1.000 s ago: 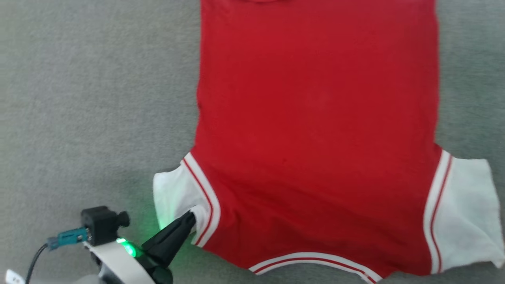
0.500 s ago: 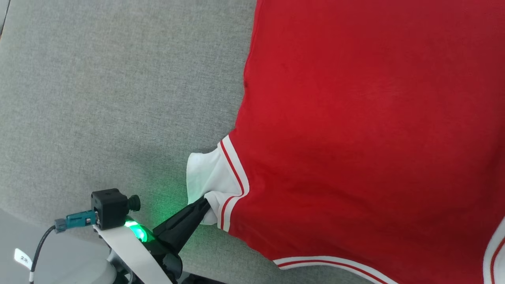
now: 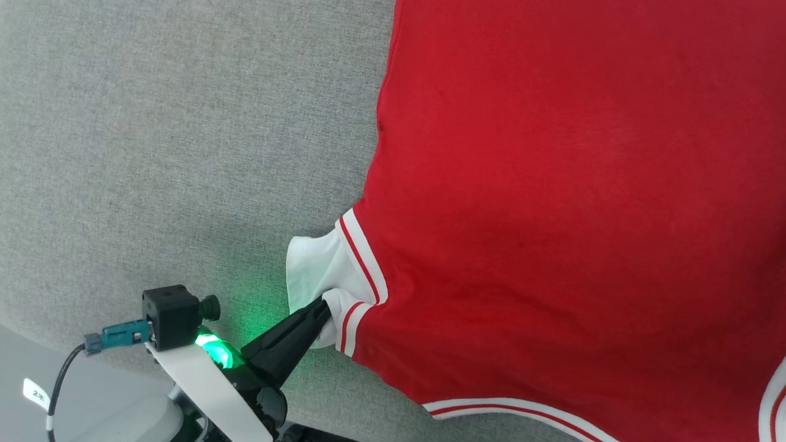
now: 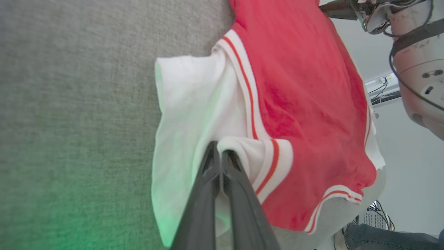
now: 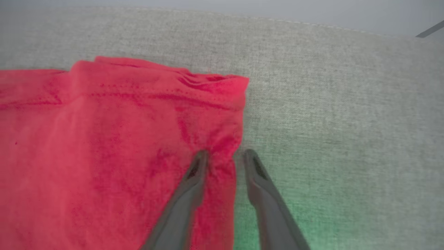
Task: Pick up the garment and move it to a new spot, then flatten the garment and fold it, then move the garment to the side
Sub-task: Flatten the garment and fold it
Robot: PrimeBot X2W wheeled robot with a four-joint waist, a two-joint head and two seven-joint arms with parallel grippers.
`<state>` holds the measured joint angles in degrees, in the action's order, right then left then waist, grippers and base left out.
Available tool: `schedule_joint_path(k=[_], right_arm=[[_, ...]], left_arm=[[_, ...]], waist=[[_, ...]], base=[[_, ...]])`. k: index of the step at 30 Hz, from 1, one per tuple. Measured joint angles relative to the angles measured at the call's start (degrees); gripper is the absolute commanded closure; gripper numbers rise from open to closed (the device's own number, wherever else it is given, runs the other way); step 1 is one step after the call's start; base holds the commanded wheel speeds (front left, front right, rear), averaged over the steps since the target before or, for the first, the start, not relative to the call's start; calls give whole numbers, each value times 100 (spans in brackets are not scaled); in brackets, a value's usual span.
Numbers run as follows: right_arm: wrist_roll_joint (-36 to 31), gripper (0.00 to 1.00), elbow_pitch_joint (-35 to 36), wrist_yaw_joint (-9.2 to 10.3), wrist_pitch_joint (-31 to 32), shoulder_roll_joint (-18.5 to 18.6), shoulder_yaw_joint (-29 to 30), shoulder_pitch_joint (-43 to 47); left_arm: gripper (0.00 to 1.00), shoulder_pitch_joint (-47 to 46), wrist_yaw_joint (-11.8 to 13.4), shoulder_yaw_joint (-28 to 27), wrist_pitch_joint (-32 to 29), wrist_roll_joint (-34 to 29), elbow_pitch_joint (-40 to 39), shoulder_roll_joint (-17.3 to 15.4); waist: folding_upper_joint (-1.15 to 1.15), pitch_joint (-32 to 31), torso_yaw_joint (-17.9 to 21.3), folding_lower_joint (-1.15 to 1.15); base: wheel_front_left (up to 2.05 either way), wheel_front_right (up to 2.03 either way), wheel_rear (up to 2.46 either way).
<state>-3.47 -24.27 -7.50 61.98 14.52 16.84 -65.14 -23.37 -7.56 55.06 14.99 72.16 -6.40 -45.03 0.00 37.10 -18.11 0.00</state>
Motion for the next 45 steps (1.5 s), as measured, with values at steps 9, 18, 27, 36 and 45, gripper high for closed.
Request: schedule_joint_path(k=[9,18,27,36,45], right_arm=[[192,100,1,-1,-237,-63,-10,55],[1619,100,951,-1,110,565,-917,1335],[3030,100,3173,-1,845,1249,-455,3897],[3426,100,4737,-1,955,511,-299,6299],[3467,100,5347,0,916,104,-1212,7971]], left_arm=[[100,-71,0,-168,0,-18,42,68],[100,490,0,-510,0,-10,181,66],[100,988,1,-827,0,-9,290,107],[100,1288,0,-1154,0,-9,400,180],[100,1523,1,-1401,0,-107,424,187]], waist=[[0,-134,111,0],[0,-883,366,0],[0,-1618,784,0],[0,-1882,1182,0],[0,-2017,1467,0]], base=[[0,0,0],[0,0,0],[0,0,0],[0,0,0],[0,0,0]])
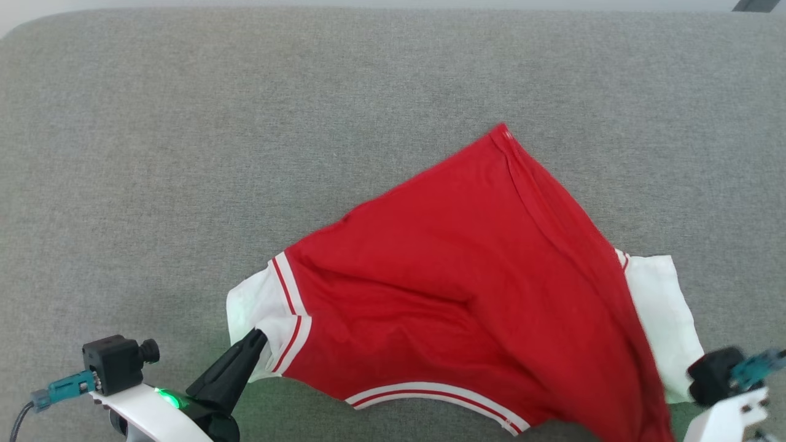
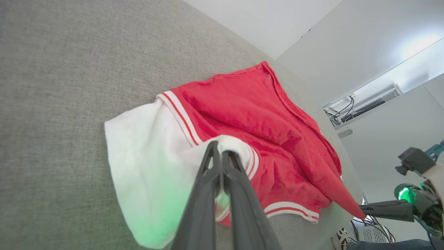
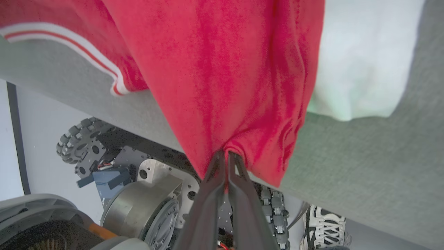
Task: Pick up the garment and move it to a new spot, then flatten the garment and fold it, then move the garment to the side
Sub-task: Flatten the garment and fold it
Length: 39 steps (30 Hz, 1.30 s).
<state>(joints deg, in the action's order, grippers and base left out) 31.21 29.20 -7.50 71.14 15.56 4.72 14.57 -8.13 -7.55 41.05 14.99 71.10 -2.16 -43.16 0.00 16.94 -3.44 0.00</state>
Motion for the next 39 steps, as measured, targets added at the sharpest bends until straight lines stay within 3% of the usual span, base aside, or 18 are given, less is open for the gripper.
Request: schedule_joint_path(k=[7,8,9,10,11,18,23,28,39], right_arm=[[13,100,-27,-1,-73,46,-392,245],[-5,80,-47,-1,-152,40,-392,238],[-34,53,-74,-1,-235,31,-363,215],[-91,8,-90,-1,-298,31,-313,181],[-111,0,-76,0,-347,51,-276,138],[49,0,789,0,-409,46,502,-431],[-237,0,881,0,-542,285,911,-1774],[-694,0,-138,0,-965,356,246,-3063],[-1210,0,-2658,-1,-1017,187,-1149,-4988]], left_arm=[[100,43,0,-59,0,-18,-18,-3],[100,54,-1,-55,0,-33,-18,1],[100,73,0,-53,0,-52,-16,3],[100,92,0,-47,0,-56,-14,5],[100,105,0,-38,0,-56,-11,9],[100,109,0,5,0,-71,-33,59],[100,27,-1,79,1,-91,-75,115],[100,-174,0,205,8,-101,-113,167],[100,-628,0,404,8,-91,-145,341]], waist=[[0,-11,33,0],[0,-14,36,0],[0,-19,38,0],[0,-25,40,0],[0,-32,39,0],[0,-79,-48,0],[0,-16,-173,0],[0,143,-332,0],[0,709,-680,0]], base=[[0,0,0],[0,0,0],[0,0,0],[0,0,0],[0,0,0],[0,0,0],[0,0,0],[0,0,0],[0,0,0]])
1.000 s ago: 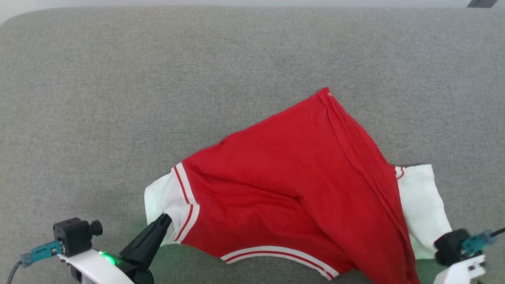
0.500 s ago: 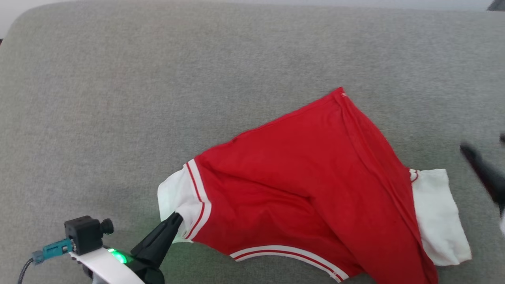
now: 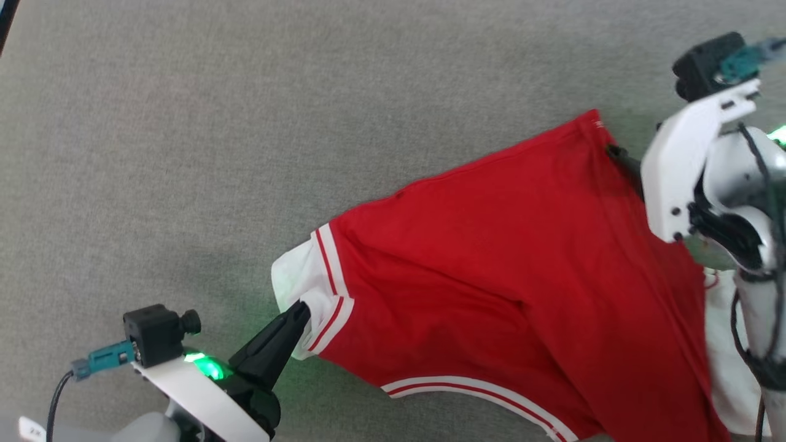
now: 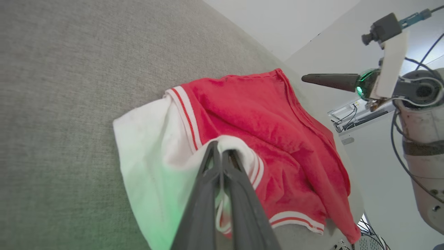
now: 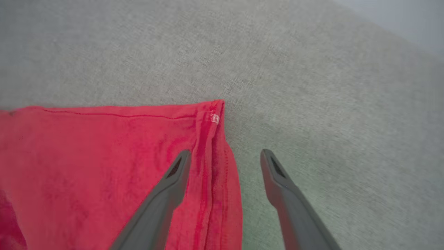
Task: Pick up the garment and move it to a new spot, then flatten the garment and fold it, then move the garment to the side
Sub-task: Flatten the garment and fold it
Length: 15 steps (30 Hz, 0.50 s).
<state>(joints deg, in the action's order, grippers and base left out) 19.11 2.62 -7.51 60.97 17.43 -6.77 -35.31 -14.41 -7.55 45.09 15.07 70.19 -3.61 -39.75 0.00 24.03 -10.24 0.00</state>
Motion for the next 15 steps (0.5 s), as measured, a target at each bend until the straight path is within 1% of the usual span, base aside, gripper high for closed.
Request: schedule_joint_path(k=[5,10,11,12,13,15], right_arm=[[-160,0,-894,1,-129,57,-472,-381],[-81,0,-1348,2,-175,144,-840,-574],[-52,37,-1392,2,-202,156,-887,-595],[-22,62,-1434,2,-231,165,-928,-622],[10,100,-1486,2,-264,166,-956,-639],[85,100,-1588,1,-434,133,-954,-641]], left_arm=[[100,-196,0,77,0,10,8,37],[100,-299,0,125,0,27,32,68],[100,-299,0,126,0,27,42,75],[100,-300,0,124,0,30,46,85],[100,-305,0,115,0,34,55,102],[100,-324,-1,101,0,25,94,120]], waist=[[0,229,-145,0],[0,317,-238,0],[0,316,-241,0],[0,312,-238,0],[0,298,-232,0],[0,244,-216,0]], base=[[0,0,0],[0,0,0],[0,0,0],[0,0,0],[0,0,0],[0,0,0]])
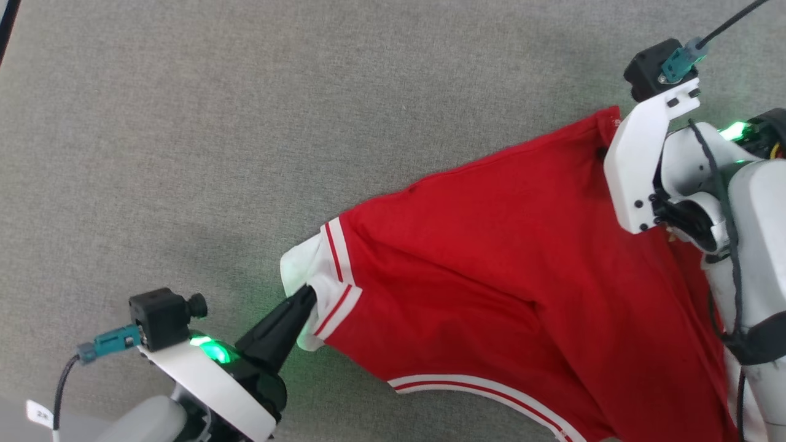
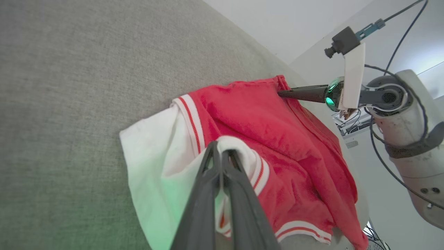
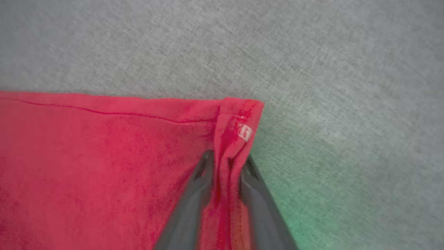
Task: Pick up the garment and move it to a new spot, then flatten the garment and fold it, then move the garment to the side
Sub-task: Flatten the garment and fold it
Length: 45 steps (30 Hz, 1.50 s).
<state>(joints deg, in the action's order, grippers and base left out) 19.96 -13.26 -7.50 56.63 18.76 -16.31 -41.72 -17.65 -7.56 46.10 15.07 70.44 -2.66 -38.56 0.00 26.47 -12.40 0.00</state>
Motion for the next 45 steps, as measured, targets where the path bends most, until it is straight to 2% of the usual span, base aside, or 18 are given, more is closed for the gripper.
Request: schedule_joint_path(k=[7,13,17,20,22,23,26,30,35,40,45], right_arm=[[71,100,-249,-2,-840,-126,438,-165],[-56,100,-246,-2,-1606,-261,1313,-717],[-319,100,-263,-2,-2058,-472,2064,-1327],[-630,100,-394,-5,-2318,-626,2413,-1797],[-651,100,-535,-7,-2536,-912,2805,-2155],[-651,100,-535,-7,-2536,-912,2805,-2155],[-708,100,-720,-7,-2878,-1269,3183,-2784],[-1140,100,-911,-14,-3411,-1423,3426,-3474],[-1489,100,-1213,-20,-4279,-1582,3772,-4191],[-1513,100,-1594,-18,-4496,-1607,3783,-4010],[-1290,100,-1746,-15,-4553,-1602,3620,-3036]], left_arm=[[100,-260,0,-301,-1,-42,175,-123],[100,-1029,1,-524,-1,21,341,-461],[100,-2043,0,-615,-4,254,502,-712],[100,-3002,0,-664,-165,578,700,-775],[100,-3645,0,-725,-325,860,1007,-733],[100,-3645,0,-725,-325,860,1007,-733],[100,-4641,0,-779,-513,927,1473,-689],[100,-5911,-1,-907,-655,1091,2087,-567],[100,-7113,-5,-1013,-545,1207,2663,-364],[100,-6928,-3,-792,-417,1373,2566,-346],[100,-5731,0,-570,-177,1699,2168,-275]], waist=[[0,-309,164,0],[0,-500,463,0],[0,-457,670,0],[0,-309,777,0],[0,-193,846,0],[0,-193,846,0],[0,-13,949,0],[0,238,1081,0],[0,453,1235,0],[0,480,1213,0],[0,449,1126,0]], base=[[0,0,0],[0,0,0],[0,0,0],[0,0,0],[0,0,0],[0,0,0],[0,0,0],[0,0,0],[0,0,0],[0,0,0],[0,0,0]])
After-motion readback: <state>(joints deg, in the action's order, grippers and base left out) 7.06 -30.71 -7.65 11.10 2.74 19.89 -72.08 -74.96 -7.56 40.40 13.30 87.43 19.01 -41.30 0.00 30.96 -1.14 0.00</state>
